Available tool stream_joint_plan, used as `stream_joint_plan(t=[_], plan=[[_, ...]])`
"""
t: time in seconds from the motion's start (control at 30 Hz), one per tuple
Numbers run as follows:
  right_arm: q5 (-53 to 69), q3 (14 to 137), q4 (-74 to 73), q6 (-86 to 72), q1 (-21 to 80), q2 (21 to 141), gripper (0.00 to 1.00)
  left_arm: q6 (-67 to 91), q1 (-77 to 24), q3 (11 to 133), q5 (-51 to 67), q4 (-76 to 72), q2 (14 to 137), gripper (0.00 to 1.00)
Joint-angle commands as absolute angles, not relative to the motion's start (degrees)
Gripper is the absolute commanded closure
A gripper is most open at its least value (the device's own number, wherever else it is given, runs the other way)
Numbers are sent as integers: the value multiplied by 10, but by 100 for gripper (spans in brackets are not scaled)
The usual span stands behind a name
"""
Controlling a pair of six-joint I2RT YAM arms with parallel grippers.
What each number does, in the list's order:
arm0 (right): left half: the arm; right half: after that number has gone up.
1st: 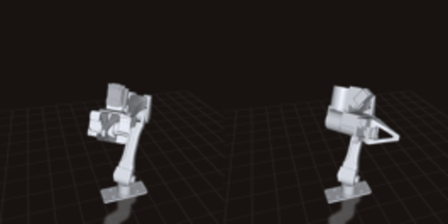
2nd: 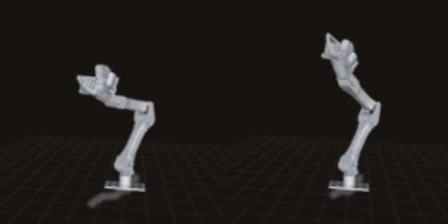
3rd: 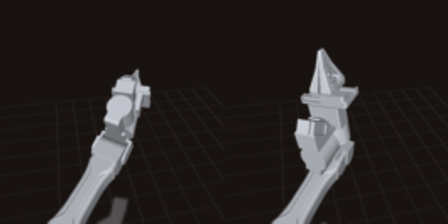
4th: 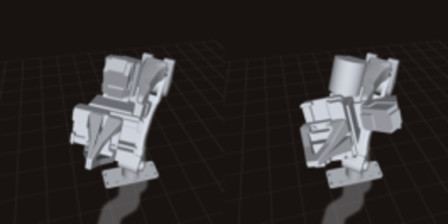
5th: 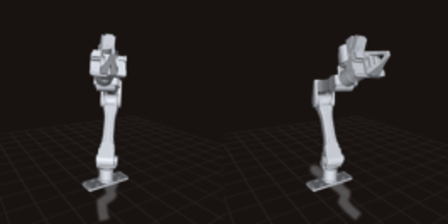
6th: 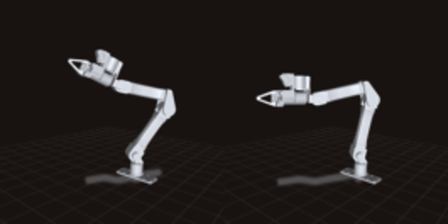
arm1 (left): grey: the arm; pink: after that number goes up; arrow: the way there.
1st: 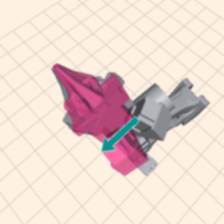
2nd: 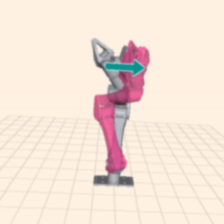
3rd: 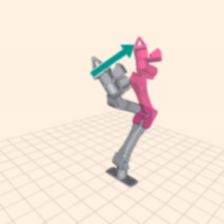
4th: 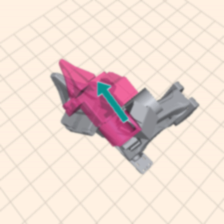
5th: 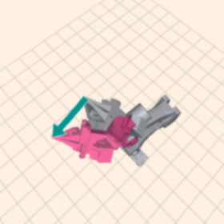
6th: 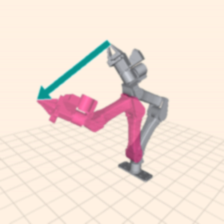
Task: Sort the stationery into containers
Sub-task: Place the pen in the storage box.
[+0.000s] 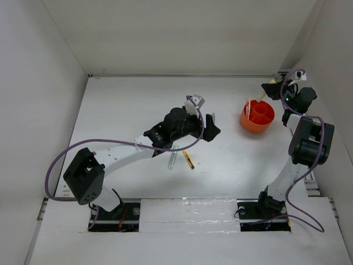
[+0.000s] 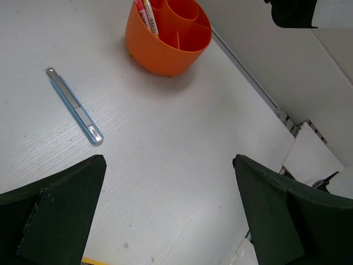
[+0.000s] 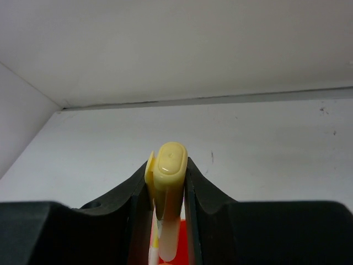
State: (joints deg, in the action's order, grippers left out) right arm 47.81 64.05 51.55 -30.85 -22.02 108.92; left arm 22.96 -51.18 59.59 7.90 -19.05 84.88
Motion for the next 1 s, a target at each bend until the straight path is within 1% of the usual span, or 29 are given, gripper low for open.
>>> stream_joint_plan(t=[0.0,0.3,0.4,0.47,0.53,0.67,0.77,0.8,0.83,0.97], plan=[[494,663,548,-301,-224,1107,100,223,-513,592,78,-214,826,0],[499,644,554,-296,-224,1120,100,223,-513,592,78,-214,831,0],[499,639,554,-296,-224,1120,94,223,-513,592,78,-214,831,0],[499,634,548,-282,-224,1120,87,223,-513,592,78,-214,831,0],[494,634,531,-271,-219,1114,87,223,-513,592,78,-214,831,0],[483,616,524,-254,-213,1109,87,235,-513,607,38,-194,838,0],[483,616,513,-249,-207,1103,75,240,-513,620,12,-168,852,0],[483,616,513,-244,-207,1103,69,240,-513,620,4,-168,853,0],[477,609,513,-243,-207,1097,59,240,-513,620,4,-168,853,0],[477,604,513,-243,-207,1083,45,245,-513,620,-7,-168,853,0]])
